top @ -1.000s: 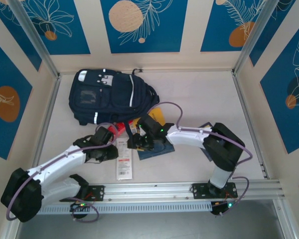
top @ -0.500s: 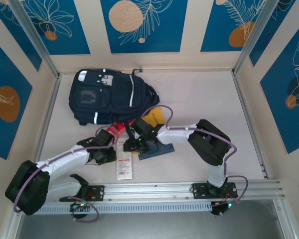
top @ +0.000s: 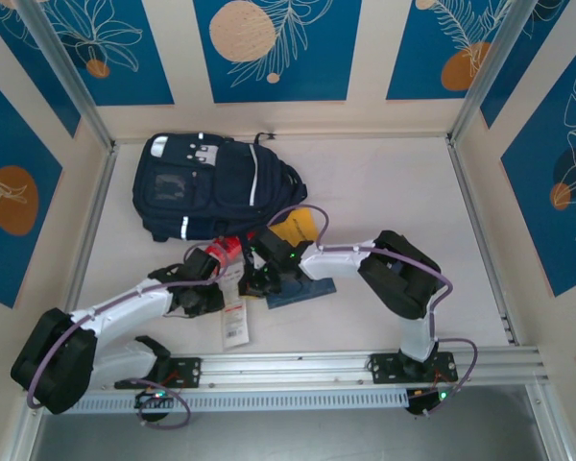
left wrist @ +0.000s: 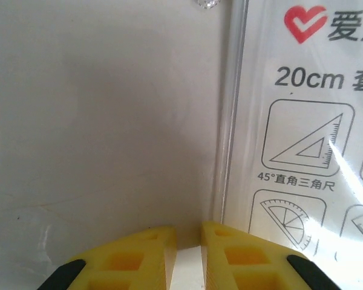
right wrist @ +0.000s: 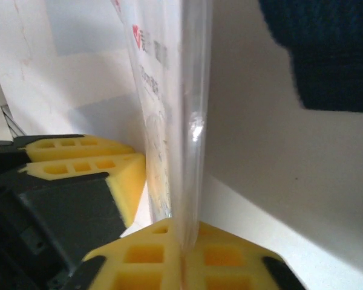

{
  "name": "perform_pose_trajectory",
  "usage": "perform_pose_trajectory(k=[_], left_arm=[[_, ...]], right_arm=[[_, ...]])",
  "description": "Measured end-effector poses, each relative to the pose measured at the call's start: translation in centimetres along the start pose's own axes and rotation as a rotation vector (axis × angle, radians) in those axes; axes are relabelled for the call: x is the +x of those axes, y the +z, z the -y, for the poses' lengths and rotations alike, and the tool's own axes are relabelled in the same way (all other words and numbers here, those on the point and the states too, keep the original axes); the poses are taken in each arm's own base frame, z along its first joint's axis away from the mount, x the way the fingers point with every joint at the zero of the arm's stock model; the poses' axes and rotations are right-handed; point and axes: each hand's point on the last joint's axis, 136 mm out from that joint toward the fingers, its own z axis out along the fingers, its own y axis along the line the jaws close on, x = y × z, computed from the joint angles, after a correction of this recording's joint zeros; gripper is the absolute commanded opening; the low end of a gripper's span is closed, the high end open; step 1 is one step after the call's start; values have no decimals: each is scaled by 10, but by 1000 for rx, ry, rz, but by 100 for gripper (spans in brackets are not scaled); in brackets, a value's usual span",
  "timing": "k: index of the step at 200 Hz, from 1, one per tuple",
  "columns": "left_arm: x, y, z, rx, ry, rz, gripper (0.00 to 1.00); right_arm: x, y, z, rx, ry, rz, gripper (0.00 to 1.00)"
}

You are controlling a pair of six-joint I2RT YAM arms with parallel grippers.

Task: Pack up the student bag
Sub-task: Pick up the loose stationery from the bottom-center of the table.

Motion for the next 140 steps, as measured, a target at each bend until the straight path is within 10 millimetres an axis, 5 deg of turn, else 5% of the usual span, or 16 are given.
perform_pose_trajectory(k=[36,82,140], left_arm=[[-4,-16,8,37,12,21,46],[-34,-89,41,188,94,197,76],[-43,-147,84,372,221,241,82]], right_arm=[[1,-10,-5,-8,-29,12,0],[2,-68,-24,-67,-148,92,0],[-6,-159,-36,-245,-230,233,0]])
